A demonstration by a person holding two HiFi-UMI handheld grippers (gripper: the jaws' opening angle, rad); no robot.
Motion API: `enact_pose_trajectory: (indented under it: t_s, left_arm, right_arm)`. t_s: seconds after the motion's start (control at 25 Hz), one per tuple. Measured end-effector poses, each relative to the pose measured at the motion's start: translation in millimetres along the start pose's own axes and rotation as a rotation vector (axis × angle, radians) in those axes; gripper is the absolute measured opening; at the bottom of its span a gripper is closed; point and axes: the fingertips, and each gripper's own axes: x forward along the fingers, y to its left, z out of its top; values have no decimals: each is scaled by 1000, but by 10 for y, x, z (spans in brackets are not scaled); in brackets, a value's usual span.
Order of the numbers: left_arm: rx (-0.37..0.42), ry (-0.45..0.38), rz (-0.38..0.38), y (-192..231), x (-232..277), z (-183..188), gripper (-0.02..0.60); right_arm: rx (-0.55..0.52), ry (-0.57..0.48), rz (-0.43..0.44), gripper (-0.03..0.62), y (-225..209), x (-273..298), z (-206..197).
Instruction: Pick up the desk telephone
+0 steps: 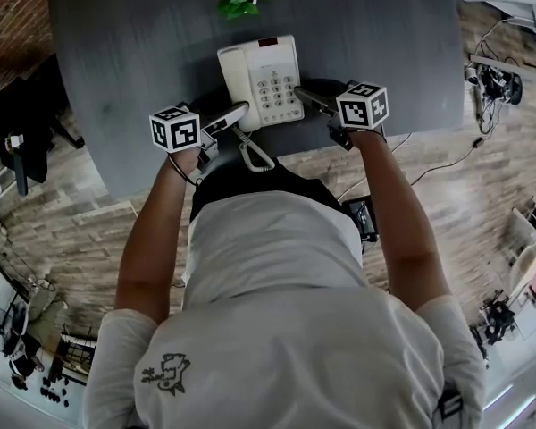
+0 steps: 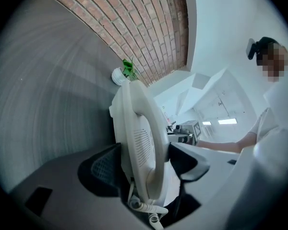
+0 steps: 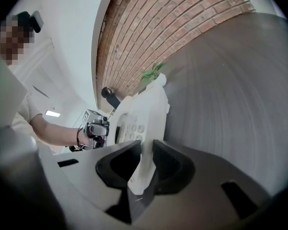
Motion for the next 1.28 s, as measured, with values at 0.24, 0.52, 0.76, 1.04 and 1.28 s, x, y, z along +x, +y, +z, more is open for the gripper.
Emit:
enact_pose_trajectory:
  t_s: [0.24,0.52,0.76,1.04,1.28]
  left_arm:
    - [9,23,21,-8,1,5,316]
    - [64,40,35,-155,-53,64,311]
    - [119,64,33,-411,-75,67,308]
    - [213,67,35,-817,-64,195,307]
    - [281,72,23,-1075,-177,301,304]
  right_arm:
    - [6,3,-34,64,-1,-1,0]
    - [-6,-31,-53,61,116,-100,84]
    - [-59,-49,-68,63,283,-323,130]
    - [-104,-106,-83,63,470,-672,235]
    - [-144,-151,-123,64,715,-860,353]
